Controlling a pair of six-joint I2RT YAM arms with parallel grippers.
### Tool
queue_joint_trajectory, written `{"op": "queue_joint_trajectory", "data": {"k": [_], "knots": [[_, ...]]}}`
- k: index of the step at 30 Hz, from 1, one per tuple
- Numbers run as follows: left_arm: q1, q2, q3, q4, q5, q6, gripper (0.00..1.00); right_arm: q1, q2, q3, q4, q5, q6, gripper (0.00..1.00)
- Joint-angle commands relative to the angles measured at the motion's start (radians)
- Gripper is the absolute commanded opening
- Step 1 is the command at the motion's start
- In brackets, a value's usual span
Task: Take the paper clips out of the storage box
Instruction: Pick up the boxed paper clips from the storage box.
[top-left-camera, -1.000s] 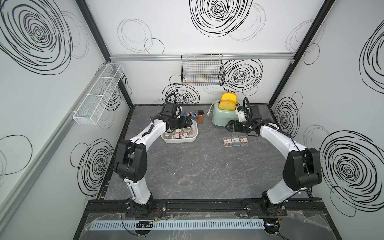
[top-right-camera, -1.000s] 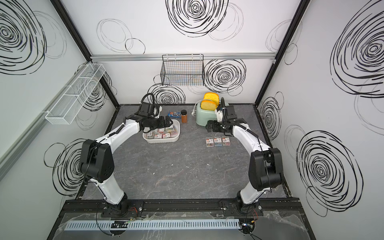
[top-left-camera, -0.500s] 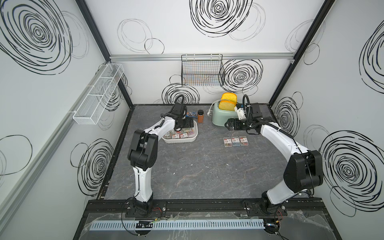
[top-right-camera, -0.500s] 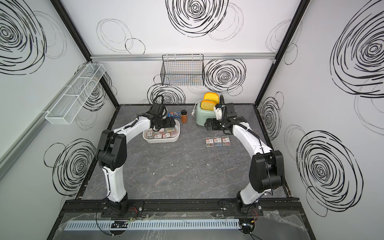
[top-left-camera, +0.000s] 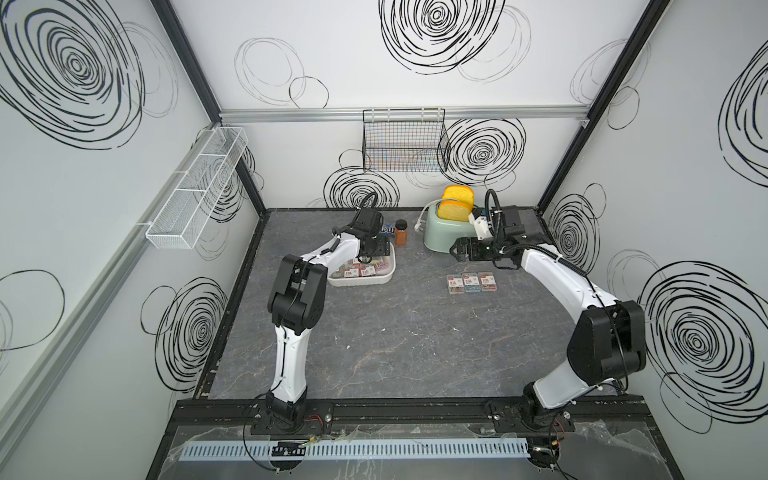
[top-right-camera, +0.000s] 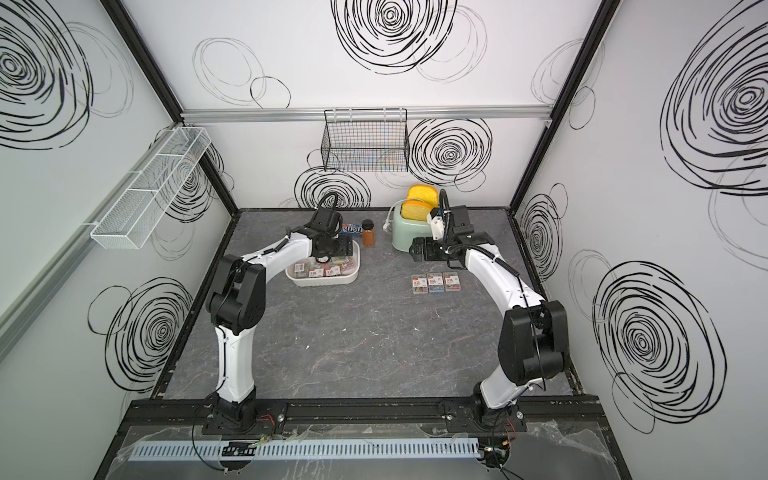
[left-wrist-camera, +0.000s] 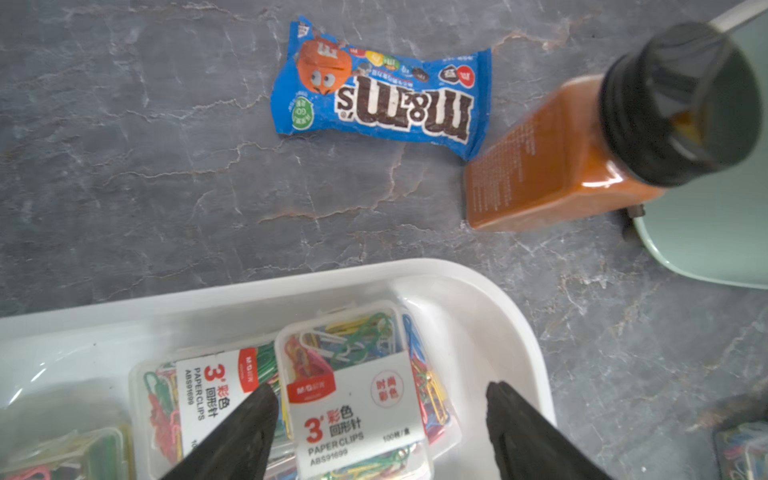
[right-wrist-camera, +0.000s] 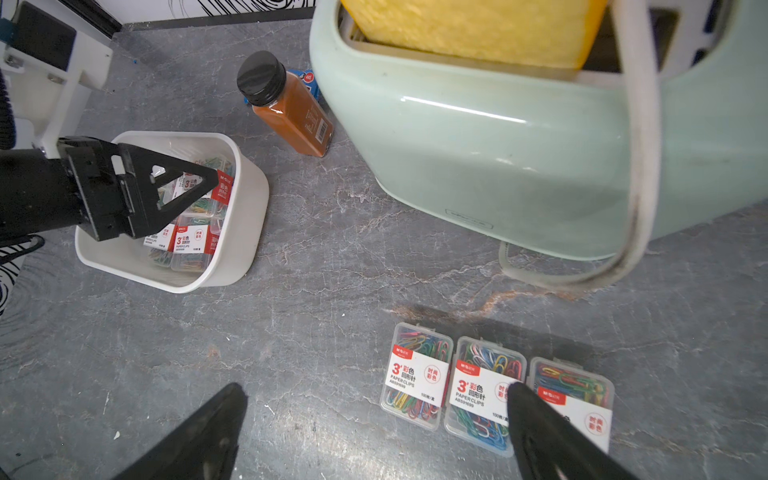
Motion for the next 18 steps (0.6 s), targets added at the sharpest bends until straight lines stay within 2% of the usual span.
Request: {"op": "queue_joint_trajectory", "data": {"k": [1,5,11,18], "knots": [[0.005,0.029,0.032,-0.007,-0.053,-0.022,0.84,0.004,-0.009,0.018,-0.021,-0.014,-0.016,0.99],[0.004,0.072,0.082,-0.030,-0.053,-0.030,0.83,0.001,0.003,0.025,-0.019,-0.024,-0.019,0.99],[0.010,0.125,0.135,-0.057,-0.038,-0.037,0.69,0.004,0.013,0.026,-0.012,-0.042,-0.018,0.99],[0.024,0.137,0.133,-0.078,-0.044,-0.044,0.60,0.008,0.022,0.025,-0.006,-0.053,-0.018,0.99]]}}
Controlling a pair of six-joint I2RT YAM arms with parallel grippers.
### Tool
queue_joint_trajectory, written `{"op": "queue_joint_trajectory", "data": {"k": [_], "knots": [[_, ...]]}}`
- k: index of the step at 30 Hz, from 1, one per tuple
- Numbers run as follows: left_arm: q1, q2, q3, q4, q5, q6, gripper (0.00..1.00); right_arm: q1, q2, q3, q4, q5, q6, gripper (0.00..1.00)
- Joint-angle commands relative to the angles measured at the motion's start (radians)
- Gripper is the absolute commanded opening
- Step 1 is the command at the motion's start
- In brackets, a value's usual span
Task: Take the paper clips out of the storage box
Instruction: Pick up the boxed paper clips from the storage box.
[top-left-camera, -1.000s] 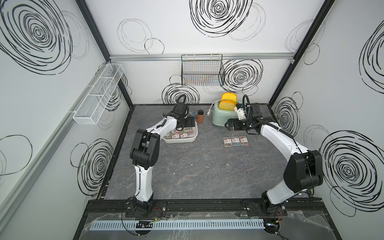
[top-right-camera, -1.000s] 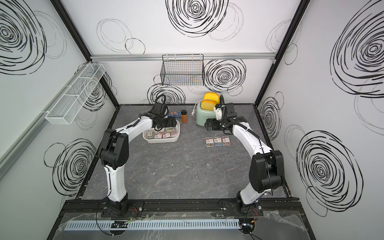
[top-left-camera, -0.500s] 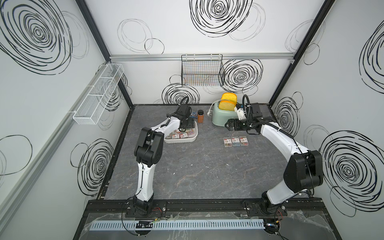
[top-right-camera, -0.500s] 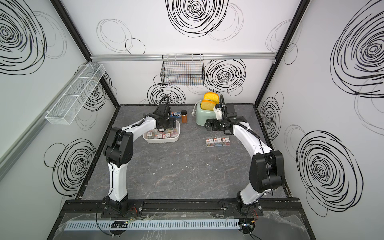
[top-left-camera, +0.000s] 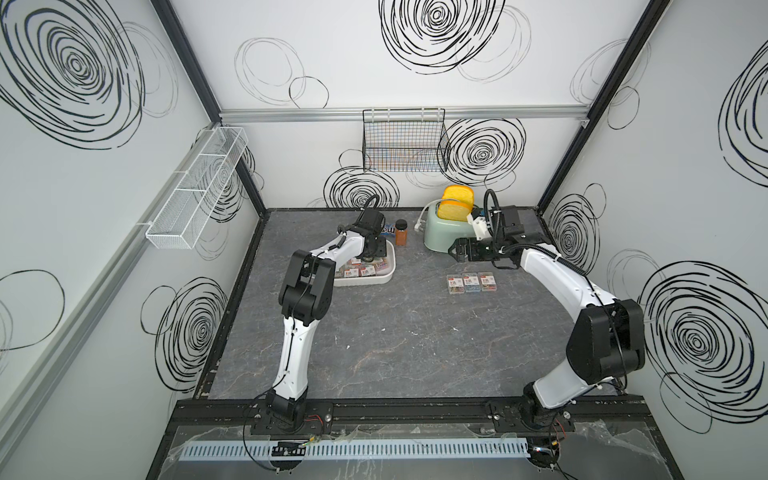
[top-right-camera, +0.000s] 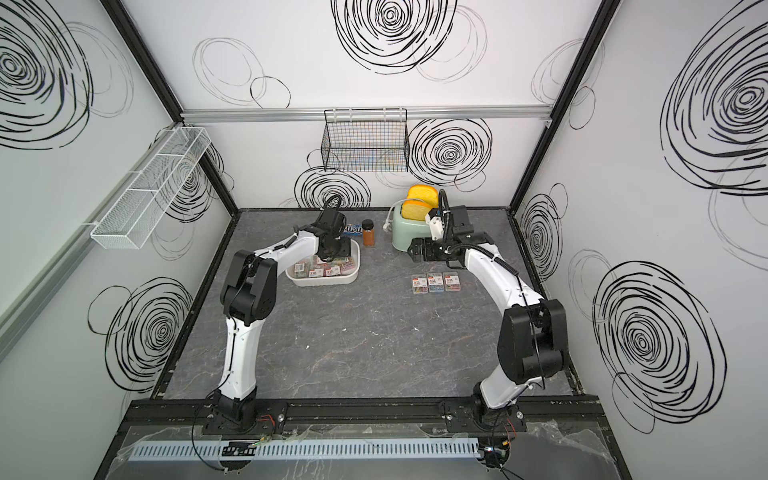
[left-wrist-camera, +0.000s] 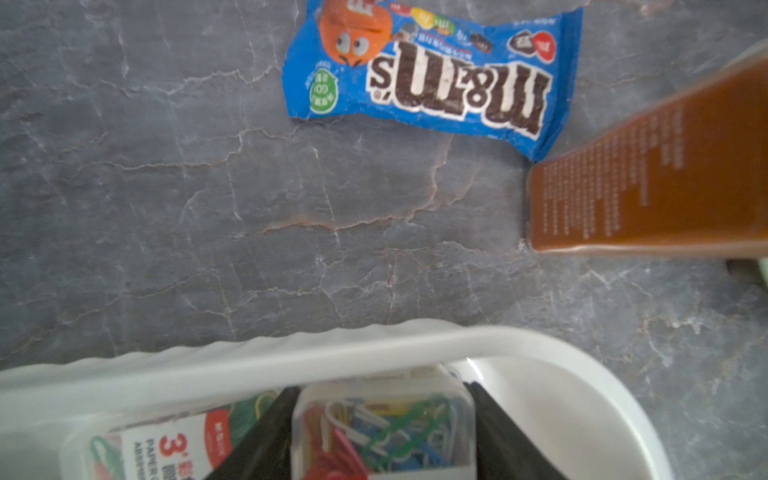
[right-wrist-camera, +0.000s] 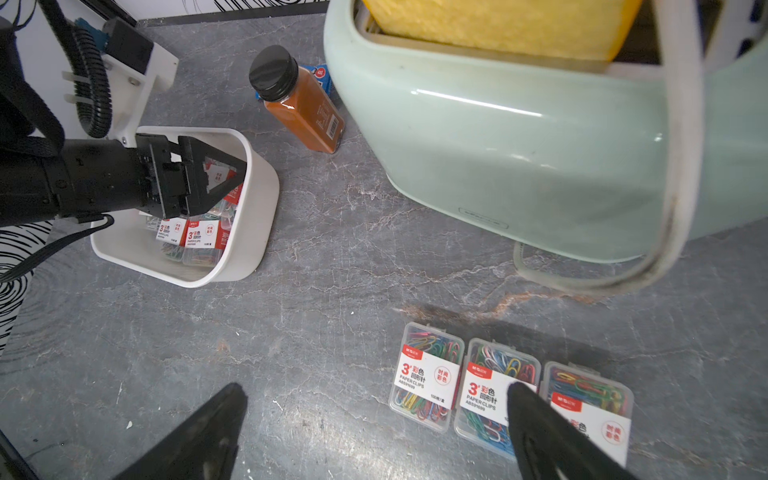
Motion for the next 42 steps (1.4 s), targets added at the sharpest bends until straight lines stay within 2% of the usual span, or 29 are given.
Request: {"op": "queue_joint_trajectory", "data": {"k": [1,4,12,15,20,23,31,36,42], "knots": [[0.014,0.009,0.019,-0.018,-0.015,-0.009,0.57,0.010,0.015,0.024,-0.005,-0.022,-0.015,0.99],[0.014,0.003,0.019,-0.020,-0.013,-0.011,0.48,0.020,0.021,0.028,-0.002,-0.020,-0.015,1.00],[0.019,-0.056,0.015,-0.027,0.021,-0.021,0.42,0.086,0.058,0.056,0.011,-0.009,-0.031,1.00],[0.019,-0.099,-0.008,-0.012,0.049,-0.066,0.36,0.120,0.073,0.068,0.029,-0.012,-0.029,1.00],[0.024,-0.195,-0.078,0.033,0.117,-0.130,0.33,0.161,0.093,0.071,0.076,-0.047,0.000,0.98],[0.025,-0.249,-0.124,0.058,0.186,-0.186,0.30,0.181,0.105,0.064,0.118,-0.085,0.029,0.93],[0.002,-0.415,-0.344,0.211,0.353,-0.402,0.25,0.251,0.120,-0.015,0.320,-0.221,0.142,0.70],[-0.018,-0.501,-0.463,0.309,0.409,-0.529,0.26,0.296,0.123,-0.083,0.442,-0.278,0.188,0.68],[-0.043,-0.553,-0.513,0.341,0.424,-0.602,0.27,0.330,0.134,-0.115,0.508,-0.296,0.203,0.71]]}}
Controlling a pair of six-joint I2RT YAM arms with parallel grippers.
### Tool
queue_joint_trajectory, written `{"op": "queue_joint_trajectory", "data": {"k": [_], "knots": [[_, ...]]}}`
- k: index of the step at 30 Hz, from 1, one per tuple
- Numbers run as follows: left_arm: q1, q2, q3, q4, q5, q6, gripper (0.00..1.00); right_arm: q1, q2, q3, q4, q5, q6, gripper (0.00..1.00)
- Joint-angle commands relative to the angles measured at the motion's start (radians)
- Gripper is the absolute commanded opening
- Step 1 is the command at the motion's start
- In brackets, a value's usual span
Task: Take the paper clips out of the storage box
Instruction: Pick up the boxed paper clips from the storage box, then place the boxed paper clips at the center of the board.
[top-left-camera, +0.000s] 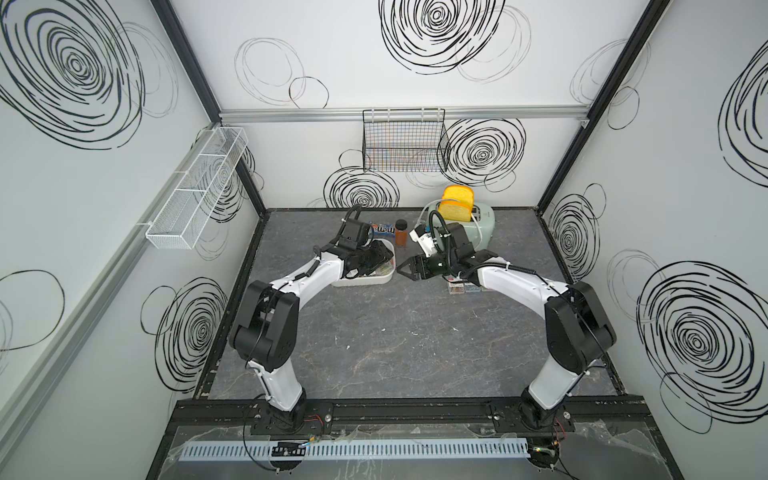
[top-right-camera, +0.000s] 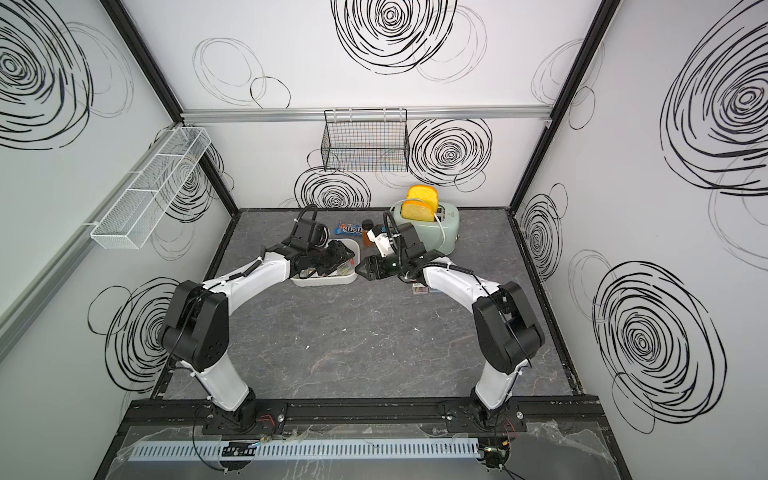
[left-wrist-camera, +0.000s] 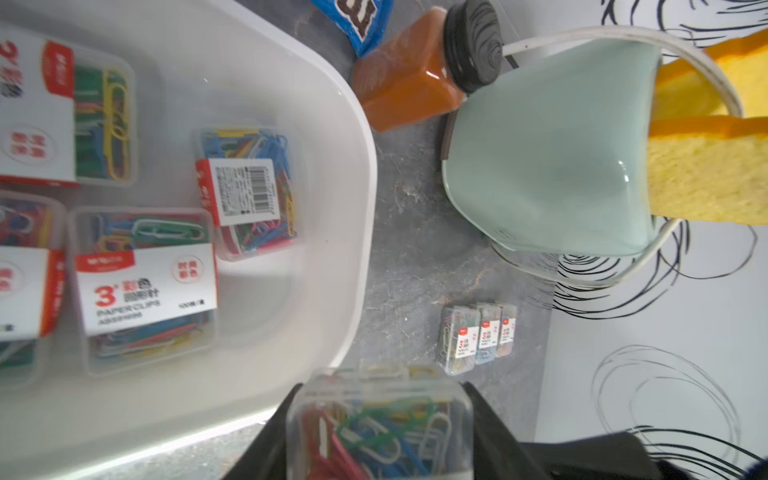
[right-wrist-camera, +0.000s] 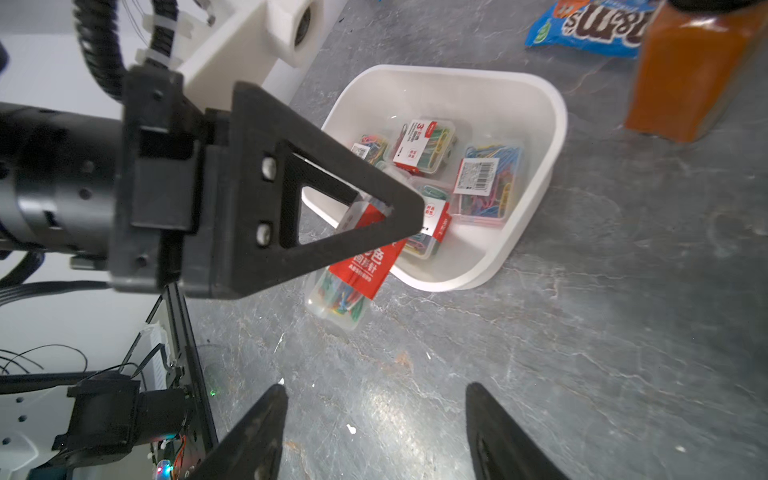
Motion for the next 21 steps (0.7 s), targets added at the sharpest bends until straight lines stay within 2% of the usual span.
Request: {"op": "queue_joint_trajectory", "data": {"k": [1,14,18,21], "knots": [[-0.014,-0.058,-0.021,0.102,0.032,-0.090,0.27,0.013,0.008,-0.006,0.086,-0.038,0.022,0.71],[-0.068,-0.074,-0.053,0.131,0.032,-0.134,0.29,0.026,0.005,-0.018,0.142,-0.059,0.059,0.68],[-0.083,-0.071,-0.053,0.145,0.043,-0.149,0.30,0.026,0.014,-0.022,0.160,-0.060,0.073,0.58],[-0.089,-0.067,-0.049,0.151,0.052,-0.155,0.31,0.025,0.026,-0.021,0.156,-0.062,0.076,0.42]]}}
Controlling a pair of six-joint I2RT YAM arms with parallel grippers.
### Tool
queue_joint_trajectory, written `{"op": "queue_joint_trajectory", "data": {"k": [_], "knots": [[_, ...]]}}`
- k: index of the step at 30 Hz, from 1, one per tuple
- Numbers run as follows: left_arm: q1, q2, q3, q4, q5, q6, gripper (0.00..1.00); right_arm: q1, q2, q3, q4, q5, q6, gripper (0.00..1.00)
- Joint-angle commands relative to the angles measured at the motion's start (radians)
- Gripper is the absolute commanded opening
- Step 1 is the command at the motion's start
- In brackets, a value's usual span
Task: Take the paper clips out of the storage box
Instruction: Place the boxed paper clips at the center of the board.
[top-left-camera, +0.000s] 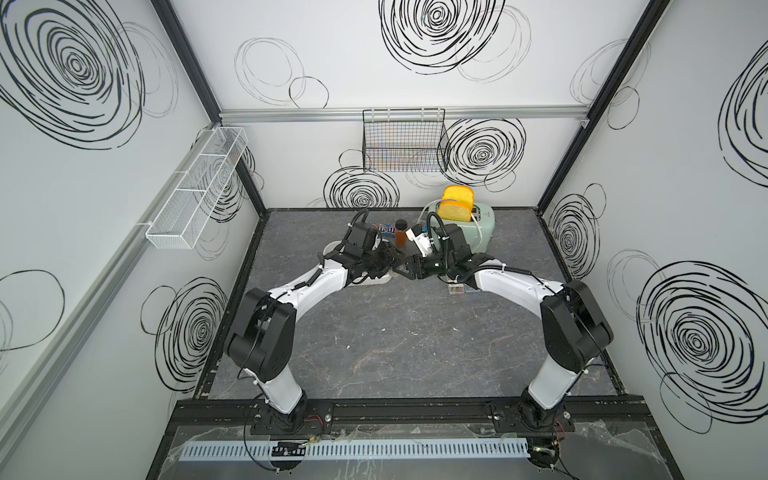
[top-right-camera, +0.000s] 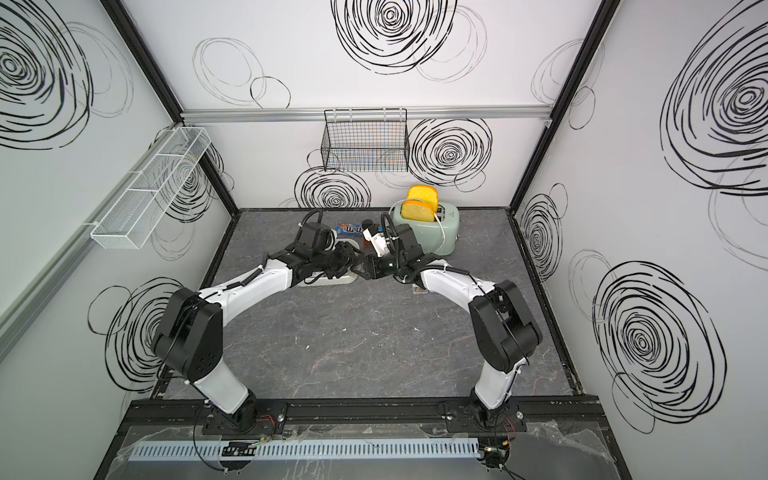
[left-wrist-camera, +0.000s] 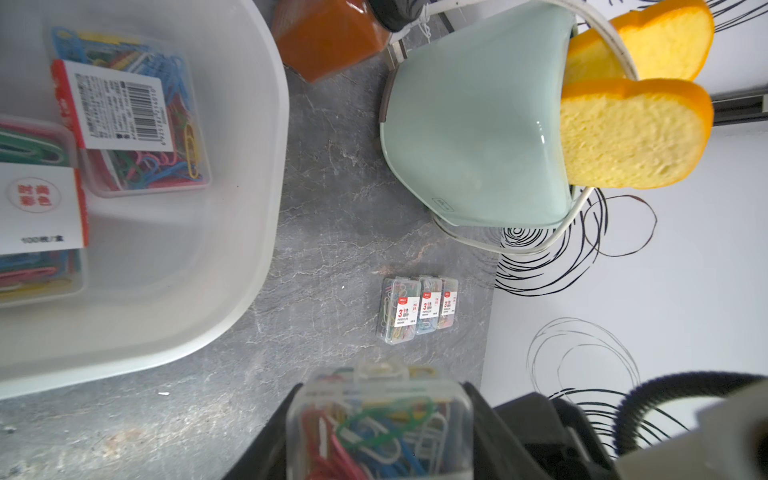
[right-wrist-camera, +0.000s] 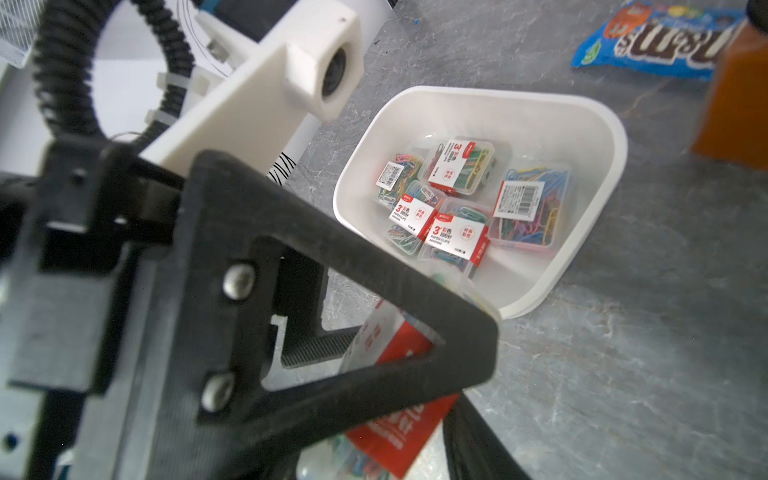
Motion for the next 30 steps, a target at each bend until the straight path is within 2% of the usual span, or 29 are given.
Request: {"op": "queue_joint_trajectory", "data": {"k": [1,7,15,19,25,30], "knots": [[-0.015,-0.016,0.001,0.056,0.031,-0.024,0.32,0.006,0.017,-0.002,0.035,-0.006,0.012,0.39],[-0.018,-0.016,-0.006,0.066,0.069,-0.023,0.39,-0.013,-0.002,-0.020,0.044,0.009,0.015,0.20],[-0.007,-0.021,-0.009,0.086,0.131,0.066,0.71,-0.071,-0.047,-0.035,0.051,-0.077,0.033,0.14],[0.004,-0.039,-0.011,0.096,0.140,0.119,0.80,-0.099,-0.075,-0.049,0.056,-0.136,0.047,0.13],[0.048,-0.073,-0.030,0.137,0.170,0.174,0.82,-0.167,-0.112,-0.080,0.059,-0.253,0.083,0.13],[0.106,-0.121,-0.109,0.295,0.266,0.227,0.77,-0.247,-0.146,-0.164,0.165,-0.416,0.192,0.13]]}}
